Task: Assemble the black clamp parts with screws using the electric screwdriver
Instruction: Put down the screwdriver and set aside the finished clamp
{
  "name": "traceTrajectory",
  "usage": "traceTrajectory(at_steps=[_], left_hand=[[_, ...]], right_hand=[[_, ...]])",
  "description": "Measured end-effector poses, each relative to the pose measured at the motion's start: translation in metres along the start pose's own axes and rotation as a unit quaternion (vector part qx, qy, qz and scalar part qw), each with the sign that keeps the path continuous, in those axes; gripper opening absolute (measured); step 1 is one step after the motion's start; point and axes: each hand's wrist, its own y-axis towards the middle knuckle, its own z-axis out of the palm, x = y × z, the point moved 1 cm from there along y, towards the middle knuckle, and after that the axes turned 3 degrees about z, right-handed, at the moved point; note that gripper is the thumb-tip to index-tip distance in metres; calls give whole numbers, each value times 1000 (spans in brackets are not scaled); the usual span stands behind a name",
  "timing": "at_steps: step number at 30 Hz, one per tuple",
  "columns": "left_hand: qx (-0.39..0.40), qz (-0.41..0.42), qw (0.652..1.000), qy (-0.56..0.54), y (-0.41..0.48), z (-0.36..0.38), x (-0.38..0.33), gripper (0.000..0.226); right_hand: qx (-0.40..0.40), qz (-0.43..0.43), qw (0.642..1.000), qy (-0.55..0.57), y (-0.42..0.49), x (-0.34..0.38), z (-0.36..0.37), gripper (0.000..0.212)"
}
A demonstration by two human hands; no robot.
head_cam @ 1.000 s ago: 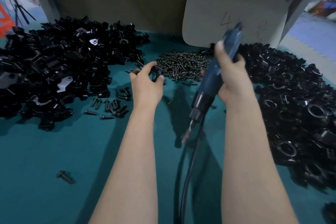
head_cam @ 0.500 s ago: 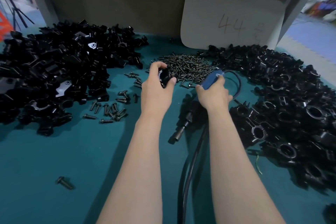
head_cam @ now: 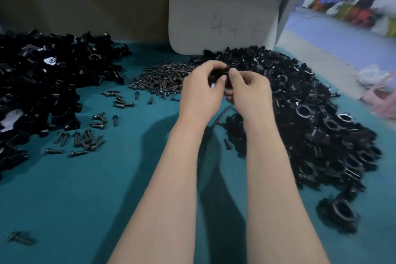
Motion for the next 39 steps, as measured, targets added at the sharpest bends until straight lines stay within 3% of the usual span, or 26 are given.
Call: traceTrajectory(at_steps=[4, 7, 11, 14, 19, 24, 27, 30, 33, 36, 39], left_hand=[[97, 65, 993, -7, -5, 71, -43, 18], [167, 101, 981, 26, -13, 122, -63, 18], [254, 72, 954, 142, -26, 165, -58, 19], [268, 55, 953, 128, -32, 175, -52, 27], [188, 61, 980, -24, -25, 161, -50, 23], [34, -35, 977, -209, -2, 110, -45, 27], [-85, -134, 952, -261, 14, 62, -22, 29], [-223, -221, 898, -309, 24, 2, 11, 18], [-337, -256, 851, -310, 25, -57, 41, 14], [-394, -284, 819, -306, 26, -104, 67, 13], [-419, -299, 794, -323, 31, -135, 87, 12]], right_hand=[[-170, 0, 985, -23, 1, -24, -75, 20], [-246, 32, 965, -83, 3, -42, -121, 23], [-186, 135, 962, -146, 8, -66, -150, 35], [-175, 139, 962, -154, 7, -73, -152, 37], [-235, 73, 965, -91, 8, -61, -135, 27], [-217, -23, 976, 9, 9, -30, -84, 18], [-128, -48, 989, 48, 7, -10, -29, 17], [-9, -61, 997, 43, 3, 10, 38, 16], [100, -73, 992, 11, -6, 24, 103, 20], [178, -102, 977, -57, -11, 30, 163, 29], [235, -134, 938, -219, -8, 30, 218, 37]])
